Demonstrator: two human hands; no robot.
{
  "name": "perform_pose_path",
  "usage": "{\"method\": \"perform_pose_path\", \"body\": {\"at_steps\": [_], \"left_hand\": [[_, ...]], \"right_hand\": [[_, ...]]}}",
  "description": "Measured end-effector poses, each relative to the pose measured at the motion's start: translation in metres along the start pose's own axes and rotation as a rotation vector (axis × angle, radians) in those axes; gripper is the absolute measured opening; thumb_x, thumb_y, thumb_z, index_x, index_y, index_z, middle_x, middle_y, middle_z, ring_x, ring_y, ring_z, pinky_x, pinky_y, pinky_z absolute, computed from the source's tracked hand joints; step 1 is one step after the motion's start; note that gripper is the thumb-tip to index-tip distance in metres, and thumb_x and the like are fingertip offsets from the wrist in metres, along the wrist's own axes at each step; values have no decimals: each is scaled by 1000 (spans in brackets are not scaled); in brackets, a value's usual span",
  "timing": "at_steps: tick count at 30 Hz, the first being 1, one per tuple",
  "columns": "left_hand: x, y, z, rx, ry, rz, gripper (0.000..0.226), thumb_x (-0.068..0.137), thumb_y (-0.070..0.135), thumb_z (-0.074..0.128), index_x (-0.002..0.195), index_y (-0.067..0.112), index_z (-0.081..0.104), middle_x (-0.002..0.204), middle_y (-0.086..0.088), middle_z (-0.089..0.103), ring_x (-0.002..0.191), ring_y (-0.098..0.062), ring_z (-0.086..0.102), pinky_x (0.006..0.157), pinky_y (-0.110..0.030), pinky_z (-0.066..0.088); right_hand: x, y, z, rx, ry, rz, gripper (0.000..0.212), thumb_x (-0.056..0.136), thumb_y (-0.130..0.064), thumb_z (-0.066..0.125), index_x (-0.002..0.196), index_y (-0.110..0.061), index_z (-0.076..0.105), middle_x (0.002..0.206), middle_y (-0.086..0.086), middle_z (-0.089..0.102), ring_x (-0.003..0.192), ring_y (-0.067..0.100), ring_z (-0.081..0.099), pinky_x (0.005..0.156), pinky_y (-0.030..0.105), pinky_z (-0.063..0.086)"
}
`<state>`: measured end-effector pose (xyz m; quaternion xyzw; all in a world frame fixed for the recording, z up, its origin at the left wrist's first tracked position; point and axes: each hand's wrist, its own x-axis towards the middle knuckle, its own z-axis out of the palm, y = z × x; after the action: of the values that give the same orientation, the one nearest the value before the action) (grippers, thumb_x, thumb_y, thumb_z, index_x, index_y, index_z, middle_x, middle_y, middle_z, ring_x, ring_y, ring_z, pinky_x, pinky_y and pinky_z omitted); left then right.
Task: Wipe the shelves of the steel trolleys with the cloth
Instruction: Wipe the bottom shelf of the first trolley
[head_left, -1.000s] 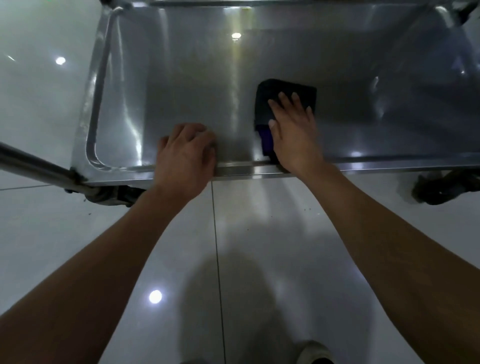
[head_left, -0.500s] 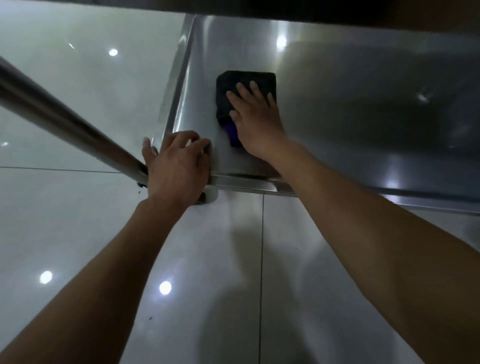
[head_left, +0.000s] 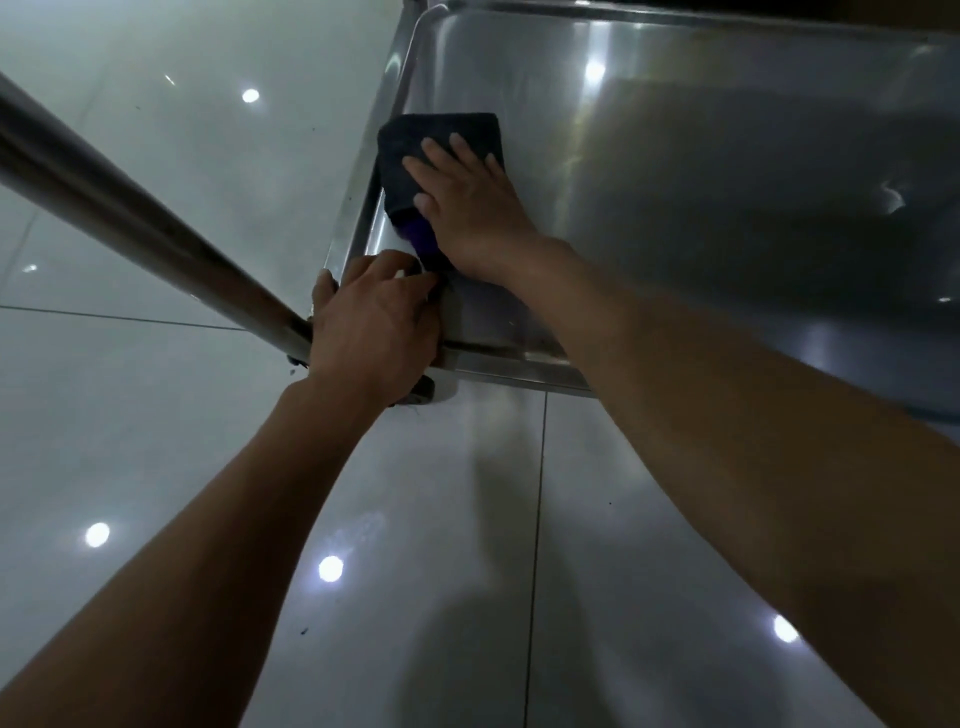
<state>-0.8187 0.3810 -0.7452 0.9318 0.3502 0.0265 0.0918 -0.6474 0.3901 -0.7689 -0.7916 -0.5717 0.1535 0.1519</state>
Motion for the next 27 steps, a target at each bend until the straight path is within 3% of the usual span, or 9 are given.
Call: {"method": "perform_pose_path", "body": {"at_steps": [3,7,15,27], "left_hand": [[4,8,2,53,-12,-20,33,97,31,51,125,25,66,131,-3,58,129,-29,48,113,-62,27],[9,31,4,56,24,-30,32,96,31,46,115,20,70,126,-3,61,123,-29,49,109,-56,32],[8,110,20,-52,10,152,29,95,31,50,117,22,66,130,0,57,123,-25,47,102,-42,33],[3,209,50,-156,-21,315,35,91,25,54,121,17,68,127,-3,60,122,-26,50,100,-44,38]], "right_hand": [[-14,21,-11,-3,-5,5,49,109,-29,26,158,-24,21,167,0,10,154,23,-1,124,47,1],[-37,63,-25,-50,19,54,49,109,-30,27,158,-24,21,167,-1,10,154,22,1,123,44,3],[-93,141,-53,-64,99,242,49,108,-31,30,157,-25,27,166,-2,17,154,22,7,121,45,7],[-181,201,-97,-39,61,423,49,110,-29,26,158,-23,21,167,-1,8,154,22,0,123,42,2]]}}
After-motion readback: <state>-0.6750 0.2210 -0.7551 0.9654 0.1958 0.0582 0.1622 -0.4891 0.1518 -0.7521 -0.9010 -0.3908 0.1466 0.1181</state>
